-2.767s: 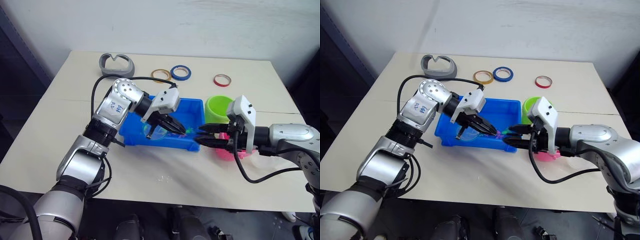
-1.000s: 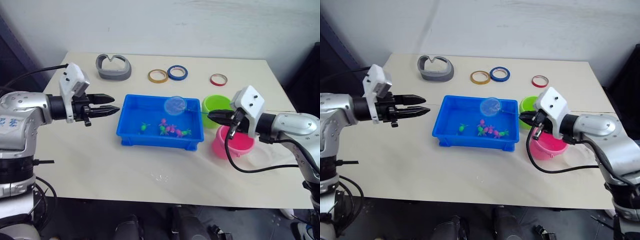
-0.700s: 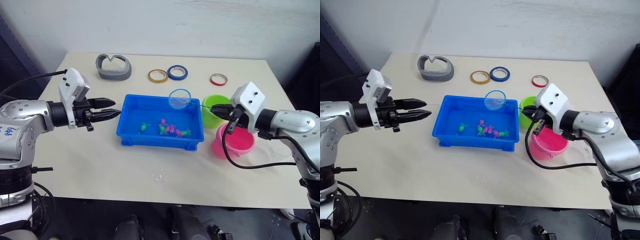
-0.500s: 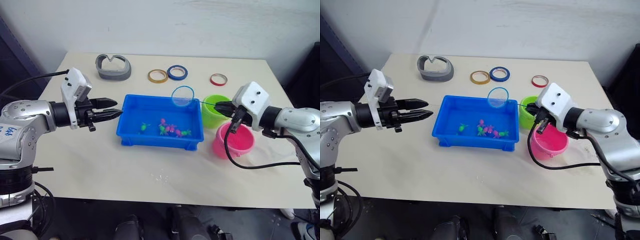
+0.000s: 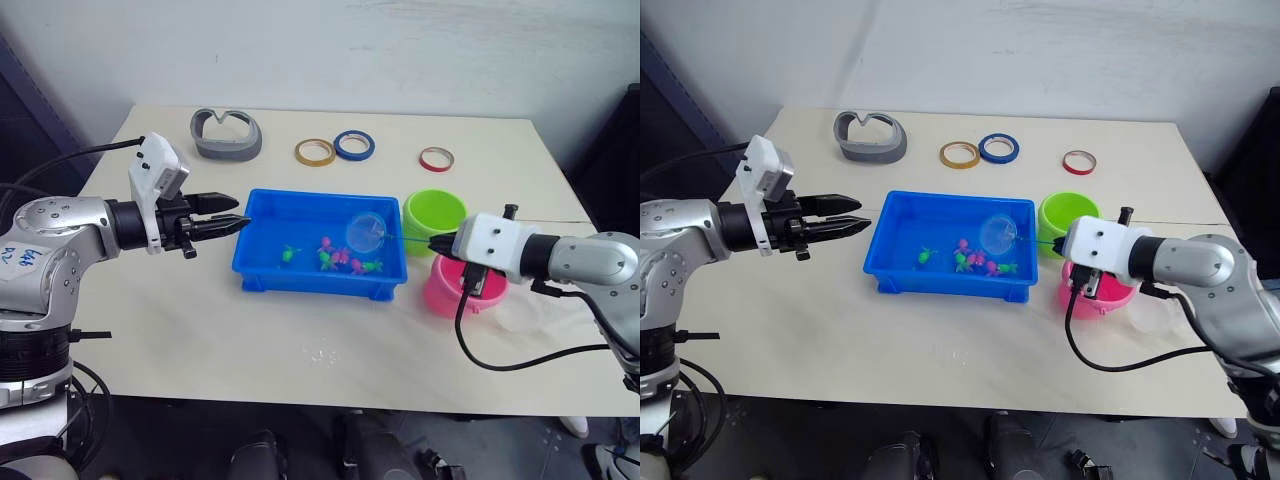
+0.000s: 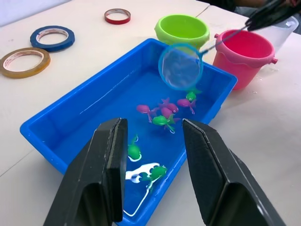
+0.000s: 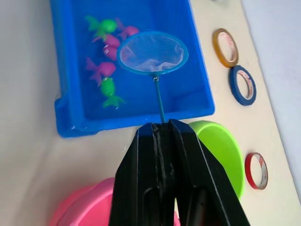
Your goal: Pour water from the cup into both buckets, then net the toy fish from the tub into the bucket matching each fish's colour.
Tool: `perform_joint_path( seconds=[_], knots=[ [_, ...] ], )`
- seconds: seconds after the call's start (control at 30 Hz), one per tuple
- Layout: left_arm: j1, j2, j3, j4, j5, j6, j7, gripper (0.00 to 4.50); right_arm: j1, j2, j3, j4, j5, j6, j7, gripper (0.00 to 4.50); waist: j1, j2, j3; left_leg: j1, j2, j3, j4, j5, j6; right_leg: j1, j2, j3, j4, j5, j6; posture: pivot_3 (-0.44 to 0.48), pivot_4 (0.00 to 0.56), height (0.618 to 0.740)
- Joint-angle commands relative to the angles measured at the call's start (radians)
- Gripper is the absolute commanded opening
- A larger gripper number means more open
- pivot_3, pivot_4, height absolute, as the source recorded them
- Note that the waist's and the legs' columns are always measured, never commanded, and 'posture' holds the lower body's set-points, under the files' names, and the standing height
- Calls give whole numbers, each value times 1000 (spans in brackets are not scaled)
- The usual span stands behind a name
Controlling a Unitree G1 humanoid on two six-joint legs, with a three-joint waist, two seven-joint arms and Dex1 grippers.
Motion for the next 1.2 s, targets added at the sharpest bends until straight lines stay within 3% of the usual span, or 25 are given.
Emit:
perform_joint_path(
  seconds=[0.03,0.4,0.77,0.9,1.2],
  knots=[
    [-16,6,-1,-15,-17,-14,3,2115,8,-17,1,10,-56,-58,4,0,1,0,0,0,0,0,0,0,0,0,0,0,0,0,0,0,150,738],
    [-12,25,-9,-28,-27,-4,-8,2115,10,-10,31,94,-178,-172,7,0,0,0,0,1,0,0,0,0,0,0,0,0,0,0,0,0,150,738],
    [1,32,-1,-39,-35,-1,-5,2115,40,-5,26,61,-141,-219,92,0,2,0,0,1,0,0,1,0,0,1,0,0,0,0,0,0,150,738],
    [3,30,-3,-40,-37,-4,0,2115,33,14,19,85,-106,-208,109,0,1,0,0,1,0,0,2,0,0,1,0,0,1,0,0,0,150,738],
    [-5,37,-17,-34,-39,-25,-27,2115,2,97,-37,109,6,38,75,0,1,0,0,1,0,0,3,0,0,1,0,0,2,0,0,0,150,738]
  ],
)
